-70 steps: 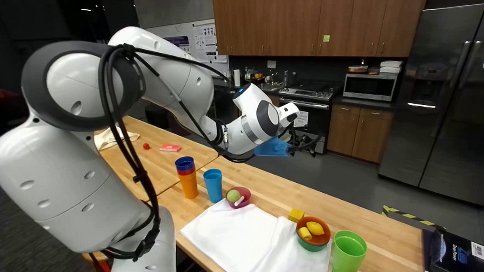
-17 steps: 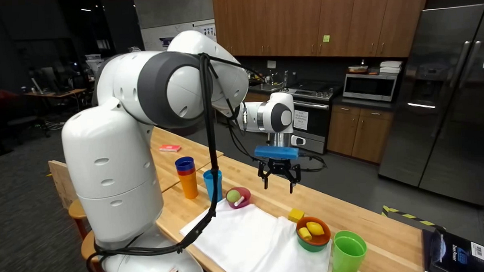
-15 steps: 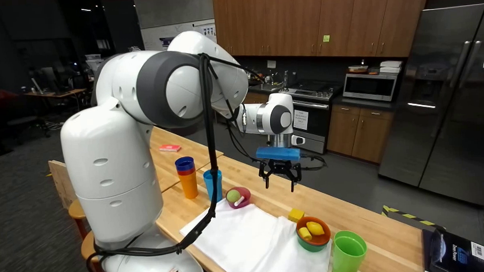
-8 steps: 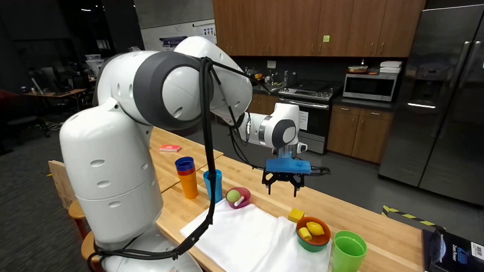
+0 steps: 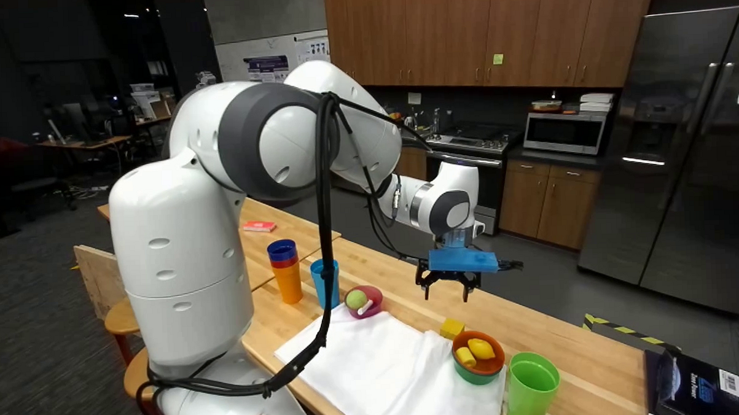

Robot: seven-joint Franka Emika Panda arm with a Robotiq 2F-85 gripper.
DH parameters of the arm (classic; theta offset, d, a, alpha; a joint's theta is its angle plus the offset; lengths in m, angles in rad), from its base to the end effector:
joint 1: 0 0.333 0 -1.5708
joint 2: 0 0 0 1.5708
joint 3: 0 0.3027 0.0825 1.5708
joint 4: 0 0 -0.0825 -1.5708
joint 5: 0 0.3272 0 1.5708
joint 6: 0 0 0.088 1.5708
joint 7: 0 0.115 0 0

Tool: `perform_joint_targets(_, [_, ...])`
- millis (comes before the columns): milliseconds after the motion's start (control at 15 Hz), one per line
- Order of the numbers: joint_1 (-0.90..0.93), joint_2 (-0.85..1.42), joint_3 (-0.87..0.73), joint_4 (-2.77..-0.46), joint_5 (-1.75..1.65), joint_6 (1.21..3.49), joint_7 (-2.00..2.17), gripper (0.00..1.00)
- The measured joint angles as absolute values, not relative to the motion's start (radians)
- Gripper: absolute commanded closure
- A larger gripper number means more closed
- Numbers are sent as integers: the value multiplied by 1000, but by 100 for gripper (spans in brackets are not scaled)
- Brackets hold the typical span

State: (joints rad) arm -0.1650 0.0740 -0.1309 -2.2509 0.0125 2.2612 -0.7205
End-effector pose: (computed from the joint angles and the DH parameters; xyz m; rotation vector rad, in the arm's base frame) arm 0.4595 -0.1393 0.3448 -3.0428 -0.6428 0.0859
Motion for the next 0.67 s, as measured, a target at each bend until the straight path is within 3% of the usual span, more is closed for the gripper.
perform_joint_targets(667, [-184,108,-167,-2217,-80,2234,-345,0])
